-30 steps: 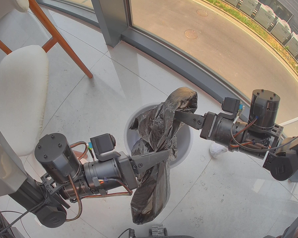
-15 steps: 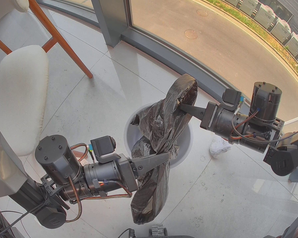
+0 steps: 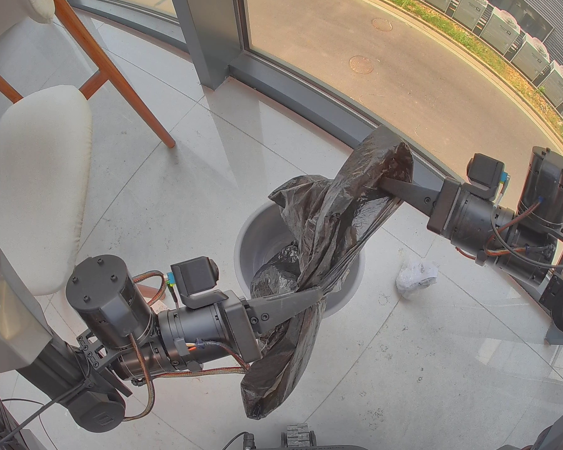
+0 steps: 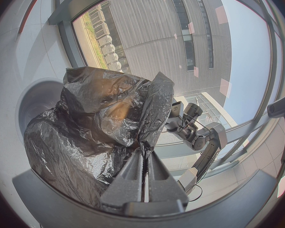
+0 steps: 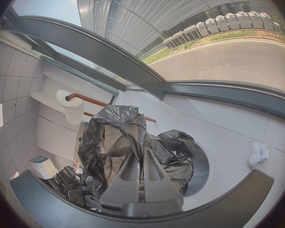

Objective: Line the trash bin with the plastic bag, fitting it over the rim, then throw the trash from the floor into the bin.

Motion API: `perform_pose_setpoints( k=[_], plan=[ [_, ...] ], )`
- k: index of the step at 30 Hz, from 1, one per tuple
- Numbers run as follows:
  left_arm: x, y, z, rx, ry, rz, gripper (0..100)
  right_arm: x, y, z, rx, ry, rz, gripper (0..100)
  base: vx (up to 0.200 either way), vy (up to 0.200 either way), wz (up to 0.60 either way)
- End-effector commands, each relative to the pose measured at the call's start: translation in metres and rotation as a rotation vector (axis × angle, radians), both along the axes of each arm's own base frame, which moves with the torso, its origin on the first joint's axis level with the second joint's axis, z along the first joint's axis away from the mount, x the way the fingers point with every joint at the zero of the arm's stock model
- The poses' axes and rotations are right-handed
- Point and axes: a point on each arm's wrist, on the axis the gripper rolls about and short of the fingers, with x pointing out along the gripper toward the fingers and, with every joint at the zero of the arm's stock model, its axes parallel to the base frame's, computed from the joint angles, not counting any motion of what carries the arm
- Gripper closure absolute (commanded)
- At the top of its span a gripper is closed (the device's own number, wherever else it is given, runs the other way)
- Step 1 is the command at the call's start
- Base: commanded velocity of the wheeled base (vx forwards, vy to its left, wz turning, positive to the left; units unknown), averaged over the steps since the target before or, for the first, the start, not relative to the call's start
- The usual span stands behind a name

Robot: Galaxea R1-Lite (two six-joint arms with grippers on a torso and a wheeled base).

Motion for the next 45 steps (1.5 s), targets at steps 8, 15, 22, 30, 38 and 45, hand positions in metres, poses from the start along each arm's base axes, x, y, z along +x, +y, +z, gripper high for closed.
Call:
perform_pose_setpoints(
  k=[8,15,22,30,38,45],
  plan=[
    [0.002,-0.002,-0.003,-0.003,-0.001,0.001,100,-0.013,-0.005,-0.024,-0.046,0.07,0.012,100,0.0,0.0,0.0],
    [0.004,-0.003,-0.003,-0.005,-0.001,0.009,0,-0.011,-0.004,-0.034,-0.065,0.101,0.012,100,0.0,0.0,0.0],
    [0.002,0.0,-0.006,0.01,0.001,0.016,0,-0.012,-0.004,-0.035,-0.065,0.107,0.01,100,0.0,0.0,0.0],
    [0.008,-0.005,-0.04,0.172,-0.095,0.059,0,-0.017,-0.008,-0.023,-0.005,0.011,0.001,100,0.0,0.0,0.0],
    [0.012,-0.021,-0.073,0.28,-0.128,0.016,0,-0.01,-0.006,-0.032,-0.015,0.031,-0.012,100,0.0,0.0,0.0],
    [0.028,-0.035,-0.086,0.302,-0.192,0.022,0,-0.012,-0.006,-0.029,-0.001,0.013,-0.007,100,0.0,0.0,0.0]
  ],
)
